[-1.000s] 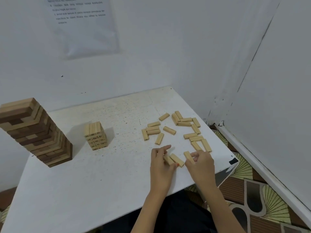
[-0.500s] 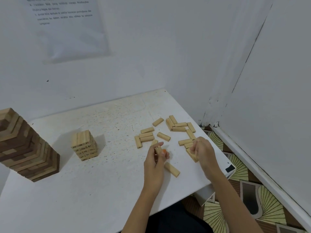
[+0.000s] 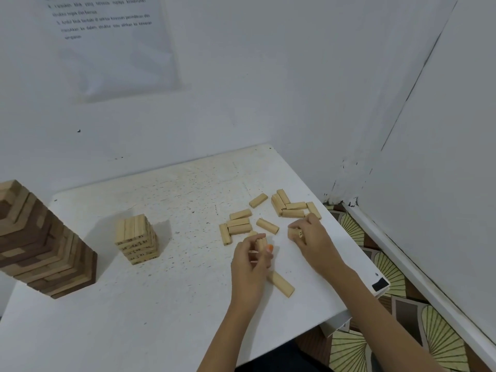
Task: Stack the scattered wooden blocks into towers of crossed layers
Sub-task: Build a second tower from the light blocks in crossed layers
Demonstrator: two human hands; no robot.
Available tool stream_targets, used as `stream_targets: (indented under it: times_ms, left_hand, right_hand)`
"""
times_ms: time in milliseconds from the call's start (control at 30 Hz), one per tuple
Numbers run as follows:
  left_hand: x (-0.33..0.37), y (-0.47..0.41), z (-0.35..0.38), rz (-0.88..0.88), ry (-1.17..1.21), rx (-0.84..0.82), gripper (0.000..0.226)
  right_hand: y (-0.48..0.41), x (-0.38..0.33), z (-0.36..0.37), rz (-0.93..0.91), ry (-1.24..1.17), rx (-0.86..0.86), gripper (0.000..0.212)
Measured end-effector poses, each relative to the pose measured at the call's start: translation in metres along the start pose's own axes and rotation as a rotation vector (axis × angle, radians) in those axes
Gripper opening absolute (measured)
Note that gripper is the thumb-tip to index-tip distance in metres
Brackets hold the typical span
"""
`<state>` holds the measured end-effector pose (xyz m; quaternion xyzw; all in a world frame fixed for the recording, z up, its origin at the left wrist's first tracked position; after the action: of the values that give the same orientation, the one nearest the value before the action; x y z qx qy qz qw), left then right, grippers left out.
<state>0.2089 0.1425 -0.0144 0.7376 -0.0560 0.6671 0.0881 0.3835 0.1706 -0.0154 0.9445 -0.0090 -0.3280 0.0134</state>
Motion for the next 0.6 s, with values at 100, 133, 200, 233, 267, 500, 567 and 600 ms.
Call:
stream_targets:
  times_ms: [100, 133, 200, 233, 267, 500, 567, 600]
  left_hand:
    - [0.0, 0.001, -0.018, -0.013, -0.002, 0.115, 0.018]
    - [-0.001, 0.002, -0.026, -0.015, 0.011, 0.154, 0.018]
    - [-0.002, 0.003, -0.039, -0.012, 0.042, 0.21, 0.018]
    - [-0.003, 0.004, -0.046, -0.006, 0.053, 0.227, 0.018]
    - [-0.003, 0.006, -0.052, -0.001, 0.06, 0.237, 0.018]
    - [-0.017, 0.024, -0.096, -0.046, 0.053, 0.26, 0.032]
    - [-0.021, 0.031, -0.11, -0.069, 0.029, 0.255, 0.034]
    - [-0.022, 0.034, -0.118, -0.079, 0.021, 0.253, 0.035]
  right_hand:
    - [0.005, -0.023, -0.007, -0.12, -0.221, 0.157, 0.013]
    - [0.007, -0.033, -0.008, -0.13, -0.298, 0.189, 0.014]
    - [0.011, -0.05, -0.003, -0.097, -0.445, 0.18, 0.015]
    - [0.012, -0.057, 0.003, -0.068, -0.513, 0.148, 0.016]
    - [0.013, -0.065, 0.011, -0.047, -0.576, 0.108, 0.017]
    - [0.019, -0.112, 0.07, 0.012, -0.788, -0.089, 0.011]
    - [0.019, -0.124, 0.083, 0.01, -0.759, -0.125, 0.01]
    - [0.019, -0.129, 0.089, 0.007, -0.751, -0.14, 0.009]
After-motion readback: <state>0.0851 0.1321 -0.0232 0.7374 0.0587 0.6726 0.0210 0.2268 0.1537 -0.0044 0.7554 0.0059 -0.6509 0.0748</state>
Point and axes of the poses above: each hand's wrist, its own y-axis away from the middle knuckle, its own z-axis out of the palm, x = y × z, the point moved 8 cm from there along -y, towards the middle knuckle, and after that the axes turned 10 degrees about -x, right-handed, at the moved point
